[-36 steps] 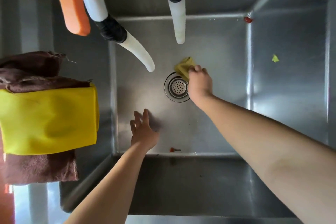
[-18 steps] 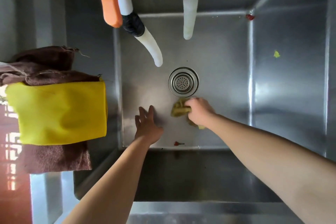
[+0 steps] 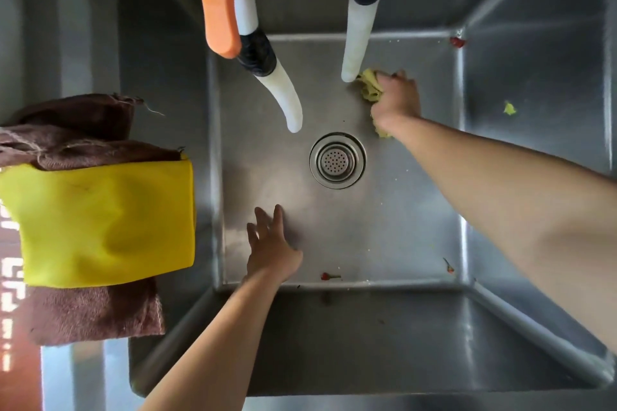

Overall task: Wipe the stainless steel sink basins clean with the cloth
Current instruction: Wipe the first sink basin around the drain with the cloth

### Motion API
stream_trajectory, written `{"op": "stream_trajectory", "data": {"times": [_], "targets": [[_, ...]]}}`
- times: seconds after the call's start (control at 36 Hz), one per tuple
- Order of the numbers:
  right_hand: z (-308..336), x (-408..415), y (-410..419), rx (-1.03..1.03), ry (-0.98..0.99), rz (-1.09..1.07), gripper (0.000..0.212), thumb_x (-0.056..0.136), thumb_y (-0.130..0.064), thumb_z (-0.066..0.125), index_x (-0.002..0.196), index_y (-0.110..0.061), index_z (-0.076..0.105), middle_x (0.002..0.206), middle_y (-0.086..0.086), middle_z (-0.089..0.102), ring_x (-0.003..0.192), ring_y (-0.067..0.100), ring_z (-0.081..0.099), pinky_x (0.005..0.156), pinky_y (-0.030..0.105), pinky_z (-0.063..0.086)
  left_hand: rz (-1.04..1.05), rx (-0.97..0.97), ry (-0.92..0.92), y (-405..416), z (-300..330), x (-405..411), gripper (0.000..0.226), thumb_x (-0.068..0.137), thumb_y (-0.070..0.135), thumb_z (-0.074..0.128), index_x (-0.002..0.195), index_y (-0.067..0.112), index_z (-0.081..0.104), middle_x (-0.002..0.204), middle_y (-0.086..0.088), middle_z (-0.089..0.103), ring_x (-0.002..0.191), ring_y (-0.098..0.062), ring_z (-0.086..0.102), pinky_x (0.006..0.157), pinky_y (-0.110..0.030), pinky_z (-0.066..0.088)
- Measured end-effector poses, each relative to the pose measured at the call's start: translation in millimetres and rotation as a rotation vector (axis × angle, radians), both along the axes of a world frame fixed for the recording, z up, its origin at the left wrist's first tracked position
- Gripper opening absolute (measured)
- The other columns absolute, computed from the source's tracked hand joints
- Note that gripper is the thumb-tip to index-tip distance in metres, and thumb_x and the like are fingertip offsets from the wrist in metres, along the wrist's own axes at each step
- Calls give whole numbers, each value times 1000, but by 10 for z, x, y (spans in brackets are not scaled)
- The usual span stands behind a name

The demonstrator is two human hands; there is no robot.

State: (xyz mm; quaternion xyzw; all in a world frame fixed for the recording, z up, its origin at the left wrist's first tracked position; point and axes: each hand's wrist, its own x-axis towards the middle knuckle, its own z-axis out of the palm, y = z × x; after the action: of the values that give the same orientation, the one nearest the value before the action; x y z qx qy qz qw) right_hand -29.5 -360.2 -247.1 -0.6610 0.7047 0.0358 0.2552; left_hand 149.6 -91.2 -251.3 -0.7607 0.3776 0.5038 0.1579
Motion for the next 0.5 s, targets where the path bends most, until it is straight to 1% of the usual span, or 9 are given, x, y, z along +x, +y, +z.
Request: {"op": "stream_trajectory", "data": {"times": [0.08, 0.17, 0.22, 0.28, 0.31, 0.33, 0.39, 0.44, 0.5], "targets": [[-98, 107, 117, 41, 0, 41, 43, 86, -2, 54, 125, -22, 61, 131, 11, 48, 116, 34, 46, 95, 38, 49, 1, 7, 14, -11, -5, 29, 91, 94, 26, 53, 155, 38, -13, 160, 5, -31, 150, -31, -19, 119, -49, 20], [-129, 213, 446, 80, -69, 150, 48, 83, -3, 58, 128, -22, 62, 131, 10, 52, 114, 34, 46, 94, 37, 49, 9, 20, 32, -22, 5, 56, 91, 93, 25, 53, 155, 40, -12, 160, 10, -31, 151, -29, -19, 119, -50, 19], [-129, 256, 738, 141, -122, 194, 51, 82, -3, 60, 129, -22, 62, 129, 11, 56, 113, 35, 49, 95, 36, 49, 14, 22, 48, -34, 15, 80, 90, 92, 22, 53, 155, 41, -9, 160, 12, -29, 151, -28, -18, 119, -51, 18], [-148, 276, 1032, 228, -138, 188, 46, 81, -3, 58, 124, -18, 66, 126, 13, 60, 116, 36, 53, 94, 34, 50, 10, 20, 55, -51, 34, 110, 88, 91, 20, 53, 156, 40, -4, 161, 13, -24, 152, -27, -14, 120, -50, 19], [-154, 290, 1170, 284, -116, 192, 44, 82, -3, 56, 123, -16, 66, 127, 14, 59, 120, 35, 52, 96, 34, 49, 0, 14, 54, -60, 48, 130, 87, 91, 21, 54, 157, 39, 0, 162, 11, -20, 152, -28, -10, 121, -50, 20], [-162, 300, 1287, 324, -96, 197, 44, 83, -3, 55, 125, -15, 64, 131, 13, 56, 126, 35, 48, 99, 33, 48, -10, 6, 56, -68, 67, 150, 85, 91, 22, 54, 157, 37, 4, 163, 10, -15, 153, -29, -4, 121, -49, 21], [-180, 307, 1429, 328, -115, 173, 48, 85, -3, 56, 130, -17, 62, 140, 8, 49, 131, 34, 39, 104, 30, 41, -6, -14, 78, -89, 104, 197, 80, 89, 24, 55, 157, 32, 13, 162, 8, -1, 150, -28, 14, 119, -44, 27], [-160, 300, 1470, 330, -159, 126, 52, 84, -2, 57, 132, -21, 62, 145, 6, 46, 129, 34, 40, 106, 27, 36, 13, -28, 109, -109, 146, 243, 75, 89, 26, 55, 156, 27, 21, 157, 4, 16, 142, -26, 31, 112, -36, 35], [-119, 272, 1483, 352, -189, 102, 53, 82, -1, 57, 130, -22, 64, 145, 5, 48, 126, 34, 44, 105, 27, 38, 57, -27, 133, -114, 200, 274, 73, 89, 26, 55, 156, 28, 24, 156, 4, 26, 140, -23, 36, 108, -31, 35]]}}
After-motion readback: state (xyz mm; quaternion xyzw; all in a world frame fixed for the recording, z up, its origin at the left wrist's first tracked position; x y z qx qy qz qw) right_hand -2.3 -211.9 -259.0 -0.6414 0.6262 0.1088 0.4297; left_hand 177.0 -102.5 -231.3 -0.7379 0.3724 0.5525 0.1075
